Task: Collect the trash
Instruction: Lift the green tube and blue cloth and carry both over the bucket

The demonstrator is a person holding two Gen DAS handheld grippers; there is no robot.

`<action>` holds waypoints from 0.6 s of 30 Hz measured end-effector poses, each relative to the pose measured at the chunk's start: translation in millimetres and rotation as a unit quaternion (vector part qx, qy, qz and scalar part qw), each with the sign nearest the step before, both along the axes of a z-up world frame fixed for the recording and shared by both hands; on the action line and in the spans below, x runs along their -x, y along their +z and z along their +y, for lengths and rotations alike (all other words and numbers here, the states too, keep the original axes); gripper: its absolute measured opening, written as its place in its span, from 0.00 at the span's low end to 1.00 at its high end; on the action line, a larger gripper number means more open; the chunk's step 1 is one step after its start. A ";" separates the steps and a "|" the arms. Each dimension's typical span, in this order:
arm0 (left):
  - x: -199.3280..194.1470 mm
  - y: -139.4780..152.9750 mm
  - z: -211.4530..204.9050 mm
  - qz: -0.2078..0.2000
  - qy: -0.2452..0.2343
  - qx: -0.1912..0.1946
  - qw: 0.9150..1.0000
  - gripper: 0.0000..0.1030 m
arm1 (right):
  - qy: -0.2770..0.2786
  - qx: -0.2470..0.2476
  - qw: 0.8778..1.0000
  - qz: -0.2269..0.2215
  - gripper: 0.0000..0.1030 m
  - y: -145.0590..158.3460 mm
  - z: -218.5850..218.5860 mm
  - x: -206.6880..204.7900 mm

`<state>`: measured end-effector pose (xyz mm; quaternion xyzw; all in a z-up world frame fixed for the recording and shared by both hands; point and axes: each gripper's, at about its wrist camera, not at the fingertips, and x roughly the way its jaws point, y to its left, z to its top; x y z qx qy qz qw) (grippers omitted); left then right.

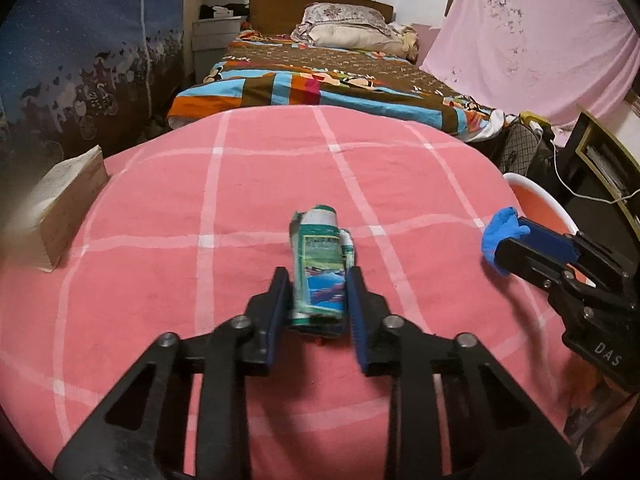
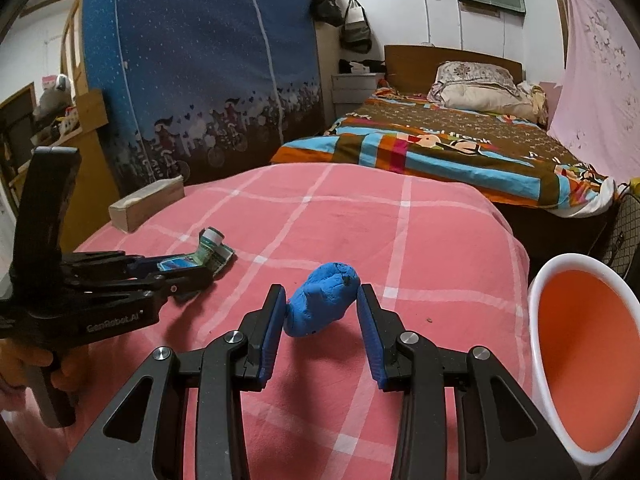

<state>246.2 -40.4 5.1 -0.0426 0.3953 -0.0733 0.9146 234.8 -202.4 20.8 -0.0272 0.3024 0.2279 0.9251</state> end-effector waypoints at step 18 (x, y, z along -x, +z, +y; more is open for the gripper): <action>32.7 54.7 -36.3 -0.156 0.005 0.002 0.988 0.08 | -0.043 -0.100 0.986 -0.123 0.34 27.5 -43.6 37.5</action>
